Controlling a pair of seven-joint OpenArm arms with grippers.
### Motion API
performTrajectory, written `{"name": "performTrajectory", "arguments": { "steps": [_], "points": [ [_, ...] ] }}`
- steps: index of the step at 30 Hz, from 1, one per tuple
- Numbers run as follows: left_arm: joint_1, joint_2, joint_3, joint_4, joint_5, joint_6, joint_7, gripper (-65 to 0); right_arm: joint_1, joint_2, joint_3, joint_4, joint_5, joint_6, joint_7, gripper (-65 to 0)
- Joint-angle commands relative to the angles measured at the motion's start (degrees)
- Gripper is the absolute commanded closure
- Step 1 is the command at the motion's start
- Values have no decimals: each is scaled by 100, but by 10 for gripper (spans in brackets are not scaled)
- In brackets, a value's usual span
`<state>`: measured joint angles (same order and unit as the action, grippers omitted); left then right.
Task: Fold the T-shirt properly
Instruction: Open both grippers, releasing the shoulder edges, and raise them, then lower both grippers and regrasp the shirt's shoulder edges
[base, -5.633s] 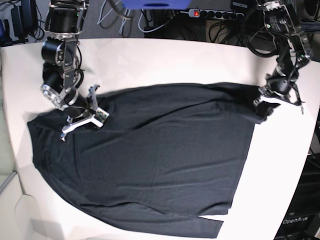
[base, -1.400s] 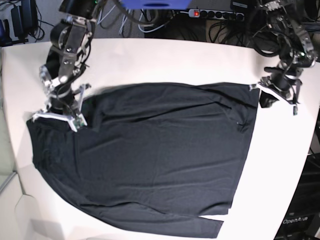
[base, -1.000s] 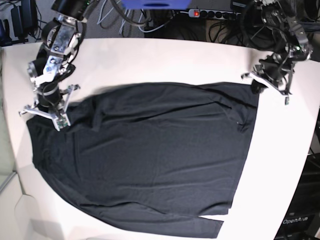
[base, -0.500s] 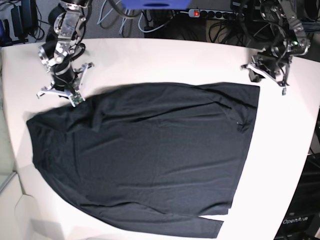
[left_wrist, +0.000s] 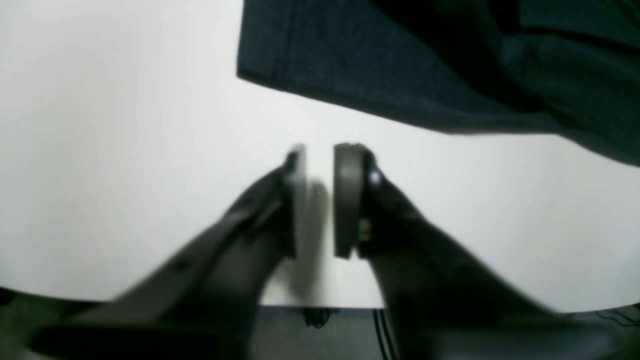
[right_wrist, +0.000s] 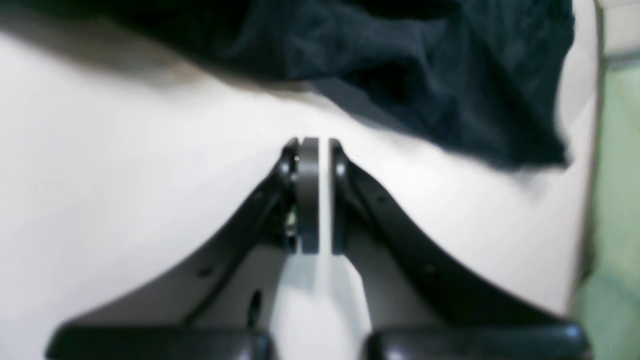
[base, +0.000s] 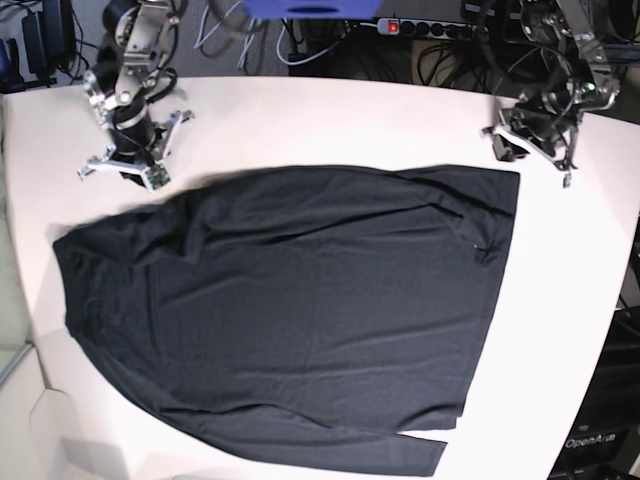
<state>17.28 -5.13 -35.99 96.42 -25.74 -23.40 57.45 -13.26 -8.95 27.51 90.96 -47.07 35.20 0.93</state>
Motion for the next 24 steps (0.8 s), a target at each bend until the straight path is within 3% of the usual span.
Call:
{"name": "performTrajectory", "arguments": {
  "steps": [1, 4, 8, 11, 16, 24],
  "points": [
    [-27, -125, -19, 103, -77, -12, -88, -181, 126, -5, 199, 271, 298, 1, 96, -52],
    [-35, -160, -19, 103, -77, -12, -88, -235, 240, -5, 506, 711, 957, 27, 17, -94],
    [-150, -169, -10, 112, -77, -12, -88, -237, 143, -5, 436, 1212, 1942, 45, -431, -174],
    [-167, -239, 25, 112, -77, -12, -88, -237, 143, -5, 410, 1616, 2584, 480, -880, -207],
    [-308, -257, 16, 112, -77, -12, -79, -237, 284, -5, 401, 1906, 3111, 480, -2576, -238],
    [-484, -380, 8, 103, -77, -12, -70, -237, 785, -5, 726, 1915, 3806, 480, -4801, -259]
  ]
}}
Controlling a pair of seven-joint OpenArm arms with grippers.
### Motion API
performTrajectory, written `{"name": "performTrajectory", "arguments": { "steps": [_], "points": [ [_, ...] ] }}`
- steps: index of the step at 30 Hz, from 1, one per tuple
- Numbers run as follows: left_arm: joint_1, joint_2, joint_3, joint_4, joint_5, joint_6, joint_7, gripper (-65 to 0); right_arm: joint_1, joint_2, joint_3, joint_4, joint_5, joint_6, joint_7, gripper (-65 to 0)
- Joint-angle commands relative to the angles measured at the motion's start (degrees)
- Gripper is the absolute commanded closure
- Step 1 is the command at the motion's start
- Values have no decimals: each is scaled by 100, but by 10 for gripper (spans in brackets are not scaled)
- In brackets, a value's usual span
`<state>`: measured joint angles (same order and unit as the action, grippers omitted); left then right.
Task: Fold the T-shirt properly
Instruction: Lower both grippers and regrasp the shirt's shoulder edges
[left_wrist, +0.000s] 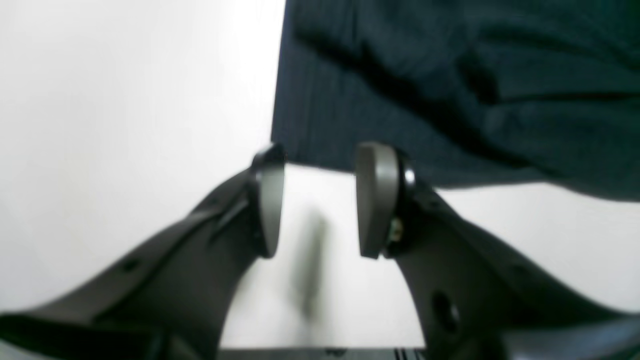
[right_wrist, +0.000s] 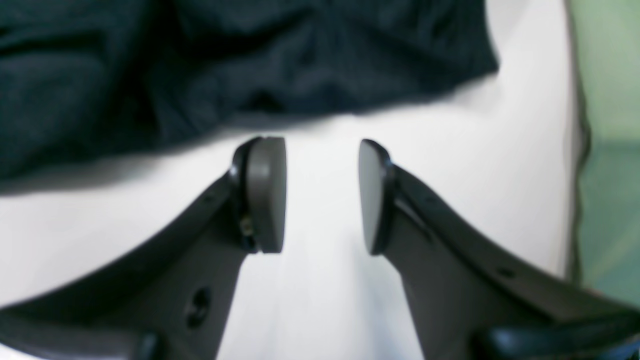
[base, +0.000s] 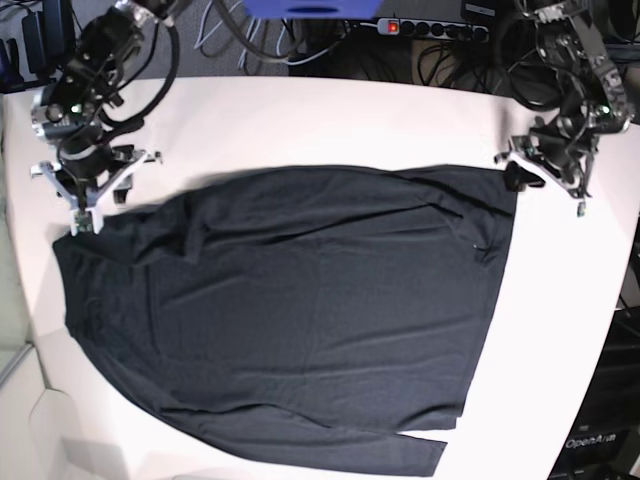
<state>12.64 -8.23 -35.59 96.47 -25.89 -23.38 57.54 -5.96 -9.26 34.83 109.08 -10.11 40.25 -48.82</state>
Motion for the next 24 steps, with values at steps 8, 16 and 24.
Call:
{"name": "performTrajectory", "arguments": {
  "steps": [8, 16, 24],
  "points": [
    [-108, -69, -14, 90, -62, -14, -88, -237, 530, 26, 29, 94, 154, -25, -1461, -292],
    [-126, -69, -14, 98, -62, -14, -79, -237, 925, 26, 38, 86, 901, -25, -2384, -292],
    [-126, -140, -14, 81, -62, -14, -79, -237, 1022, 26, 29, -90, 1165, -25, -2446, -321]
  ]
}}
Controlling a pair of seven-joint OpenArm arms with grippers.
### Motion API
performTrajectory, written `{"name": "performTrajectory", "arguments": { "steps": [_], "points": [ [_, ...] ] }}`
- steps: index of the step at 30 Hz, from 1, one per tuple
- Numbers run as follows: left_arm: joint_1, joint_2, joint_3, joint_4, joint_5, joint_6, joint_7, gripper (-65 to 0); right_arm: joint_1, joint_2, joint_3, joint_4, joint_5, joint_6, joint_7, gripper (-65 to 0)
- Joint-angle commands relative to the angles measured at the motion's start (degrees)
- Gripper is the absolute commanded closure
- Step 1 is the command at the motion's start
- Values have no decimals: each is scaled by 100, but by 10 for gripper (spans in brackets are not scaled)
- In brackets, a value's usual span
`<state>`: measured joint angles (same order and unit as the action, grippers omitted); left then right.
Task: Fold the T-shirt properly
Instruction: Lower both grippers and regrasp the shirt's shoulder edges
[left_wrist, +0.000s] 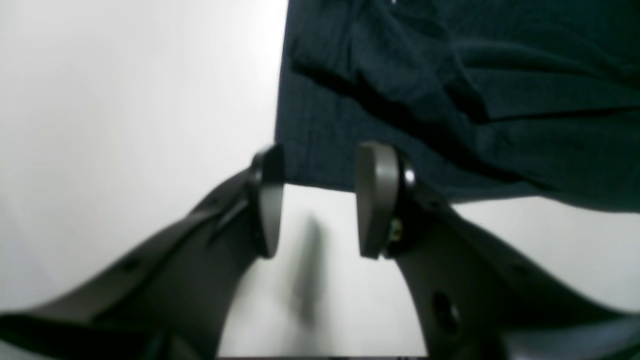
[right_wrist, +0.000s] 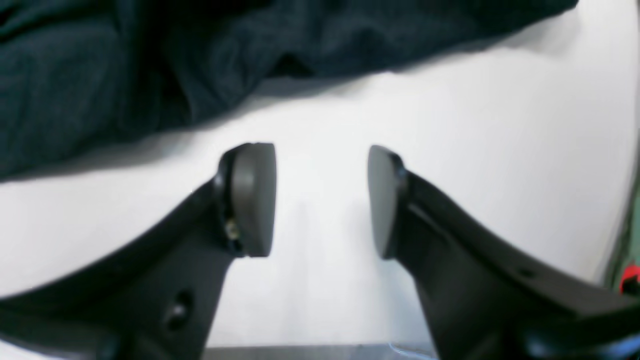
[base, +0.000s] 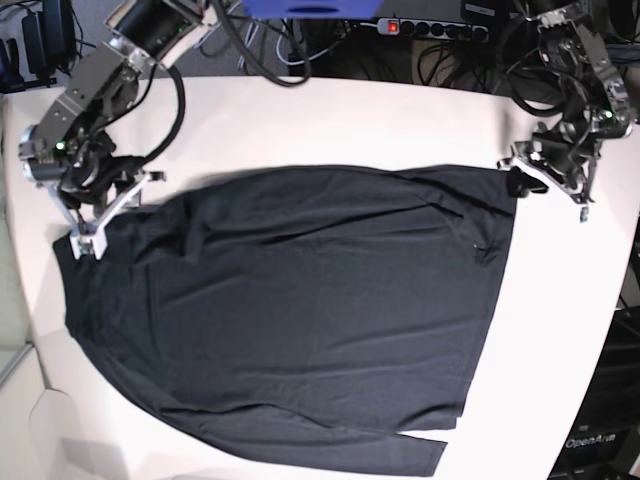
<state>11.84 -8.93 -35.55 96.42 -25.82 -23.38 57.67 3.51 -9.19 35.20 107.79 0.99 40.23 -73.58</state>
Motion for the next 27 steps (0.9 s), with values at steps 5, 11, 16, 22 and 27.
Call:
{"name": "performTrajectory", "arguments": {
  "steps": [5, 11, 16, 22, 27],
  "points": [
    [-28, -79, -27, 103, -68, -14, -101, -237, 76, 19, 1, -752, 723, -23, 66, -327],
    [-19, -79, -45, 103, -68, -14, -101, -237, 260, 19, 344, -1245, 1013, -23, 92, -327],
    [-19, -79, -45, 103, -68, -14, -101, -237, 339, 19, 634, -1253, 1021, -23, 92, -327],
    [-19, -79, -19, 103, -68, -14, -101, -237, 480, 19, 634, -1262, 1030, -23, 92, -327],
    [-28, -79, -19, 103, -68, -14, -101, -237, 814, 19, 678, -1763, 1030, -23, 101, -323]
  ]
}}
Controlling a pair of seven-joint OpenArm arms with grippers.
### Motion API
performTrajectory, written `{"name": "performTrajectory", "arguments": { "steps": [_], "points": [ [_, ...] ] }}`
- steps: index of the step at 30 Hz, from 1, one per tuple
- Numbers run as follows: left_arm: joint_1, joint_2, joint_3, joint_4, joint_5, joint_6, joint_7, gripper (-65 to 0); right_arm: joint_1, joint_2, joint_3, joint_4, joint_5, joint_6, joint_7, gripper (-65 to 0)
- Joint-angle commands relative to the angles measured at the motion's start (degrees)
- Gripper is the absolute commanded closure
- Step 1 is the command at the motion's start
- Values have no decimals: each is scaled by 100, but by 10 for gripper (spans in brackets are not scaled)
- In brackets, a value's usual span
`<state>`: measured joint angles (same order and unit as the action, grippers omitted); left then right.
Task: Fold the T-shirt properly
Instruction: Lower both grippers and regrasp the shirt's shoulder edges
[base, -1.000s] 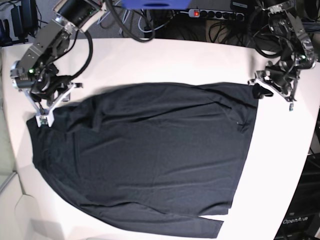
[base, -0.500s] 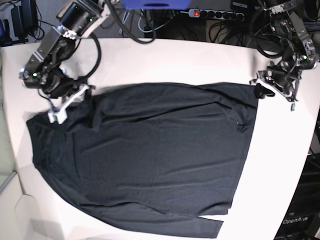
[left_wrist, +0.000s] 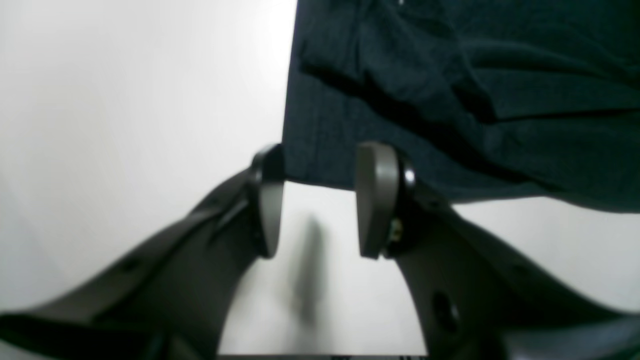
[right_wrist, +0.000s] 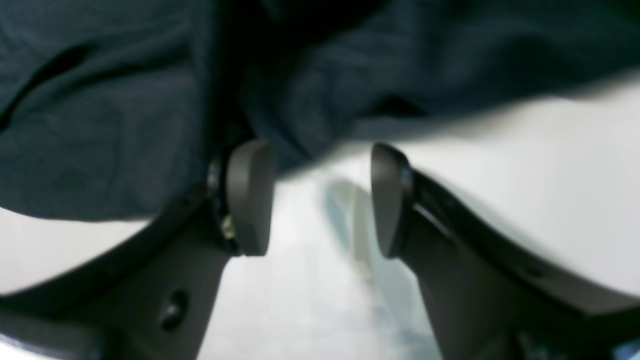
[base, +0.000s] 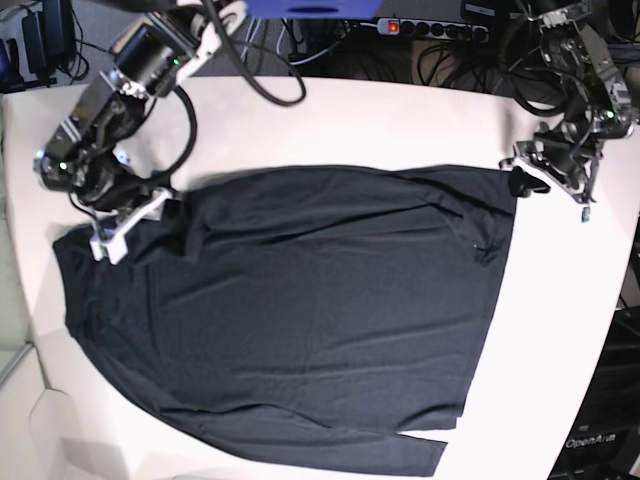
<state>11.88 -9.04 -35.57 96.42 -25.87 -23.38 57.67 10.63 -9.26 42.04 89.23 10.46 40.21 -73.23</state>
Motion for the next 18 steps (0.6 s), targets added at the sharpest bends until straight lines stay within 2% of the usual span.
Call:
{"name": "performTrajectory", "arguments": {
  "steps": [1, 7, 14, 16, 18],
  "points": [
    [-32, -68, -25, 103, -64, -14, -101, -237, 163, 26, 73, -48, 84, -21, 92, -323],
    [-32, -68, -43, 103, -64, -14, -101, -237, 242, 26, 169, -391, 84, -21, 550, -323],
    [-49, -68, -16, 103, -64, -14, -101, -237, 260, 26, 169, -400, 93, -21, 593, -315],
    [-58, -68, -16, 103, -64, -14, -101, -237, 304, 26, 187, -400, 93, -21, 620, -280],
    [-67, -50, -16, 85, -64, -14, -110, -237, 339, 26, 196, -514, 84, -21, 734, -213]
  ]
}}
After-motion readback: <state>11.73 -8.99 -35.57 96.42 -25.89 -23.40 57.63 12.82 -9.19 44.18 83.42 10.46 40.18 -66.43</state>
